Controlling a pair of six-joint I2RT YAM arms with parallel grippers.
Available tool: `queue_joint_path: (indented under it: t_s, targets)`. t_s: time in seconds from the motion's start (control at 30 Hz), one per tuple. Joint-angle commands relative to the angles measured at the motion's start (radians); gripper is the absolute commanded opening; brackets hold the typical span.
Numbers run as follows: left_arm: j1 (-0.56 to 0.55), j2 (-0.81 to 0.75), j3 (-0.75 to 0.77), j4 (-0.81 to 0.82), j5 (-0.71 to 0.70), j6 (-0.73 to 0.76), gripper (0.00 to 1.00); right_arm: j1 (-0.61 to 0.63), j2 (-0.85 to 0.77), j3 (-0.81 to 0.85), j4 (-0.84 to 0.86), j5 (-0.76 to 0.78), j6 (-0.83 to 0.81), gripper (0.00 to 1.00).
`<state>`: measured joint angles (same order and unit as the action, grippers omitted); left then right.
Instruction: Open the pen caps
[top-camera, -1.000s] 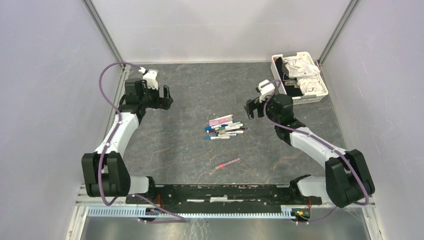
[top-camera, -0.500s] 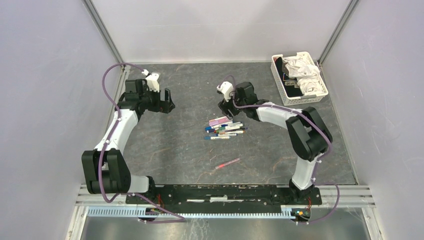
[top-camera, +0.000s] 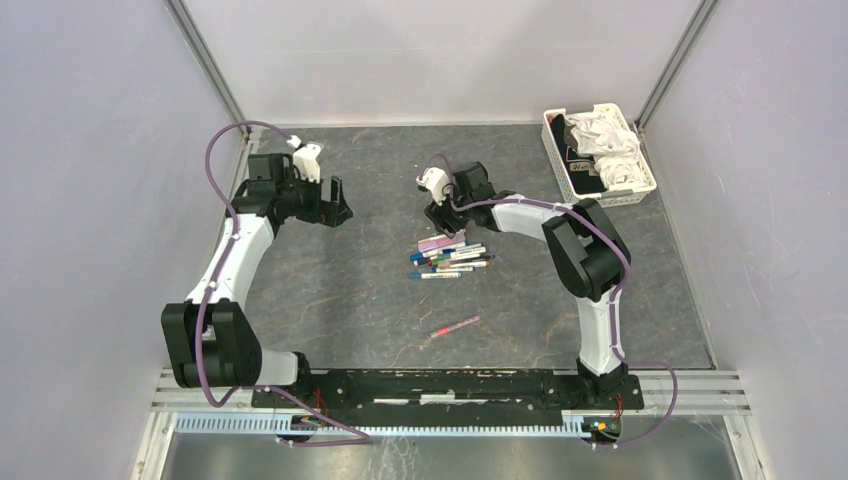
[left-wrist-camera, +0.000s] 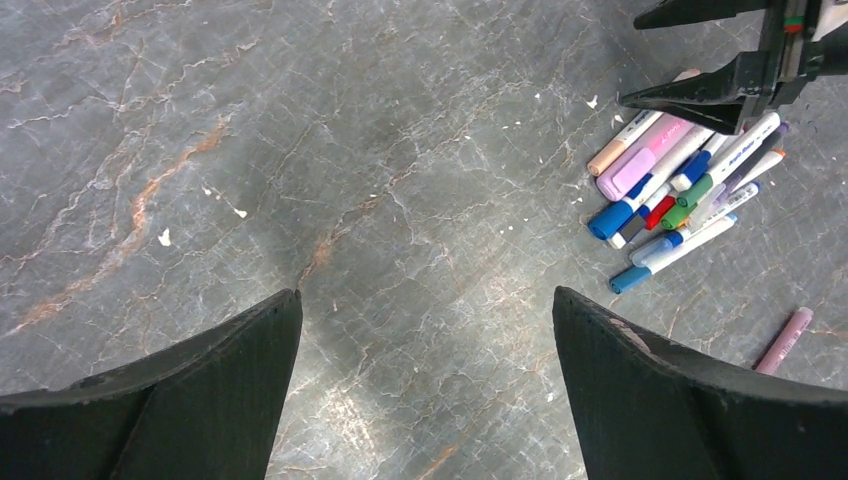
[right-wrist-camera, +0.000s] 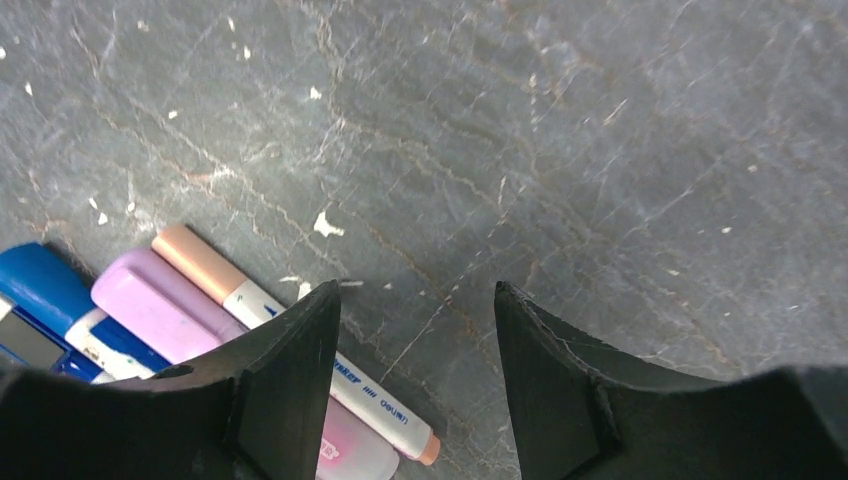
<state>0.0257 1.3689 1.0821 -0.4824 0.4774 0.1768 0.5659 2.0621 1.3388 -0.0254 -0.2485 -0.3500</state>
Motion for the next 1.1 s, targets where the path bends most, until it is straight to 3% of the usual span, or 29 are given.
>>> queue_joint_path:
  t_s: [0.0, 0.33, 0.73, 1.07]
  targets:
    - [0.000, -0.020, 0.041, -0.030, 0.051, 0.061, 1.00, 0.003, 0.015, 0.025, -0.046, -0.024, -0.045, 0.64]
    - [0.000, -0.036, 0.059, -0.071, 0.062, 0.073, 1.00, 0.001, -0.068, -0.010, -0.050, -0.019, -0.053, 0.74]
    - [0.000, -0.053, 0.060, -0.111, 0.078, 0.093, 1.00, 0.002, -0.178, -0.150, -0.034, -0.069, -0.068, 0.75]
    - [0.000, -0.045, 0.071, -0.128, 0.087, 0.102, 1.00, 0.001, -0.088, -0.091, -0.059, -0.035, -0.089, 0.74]
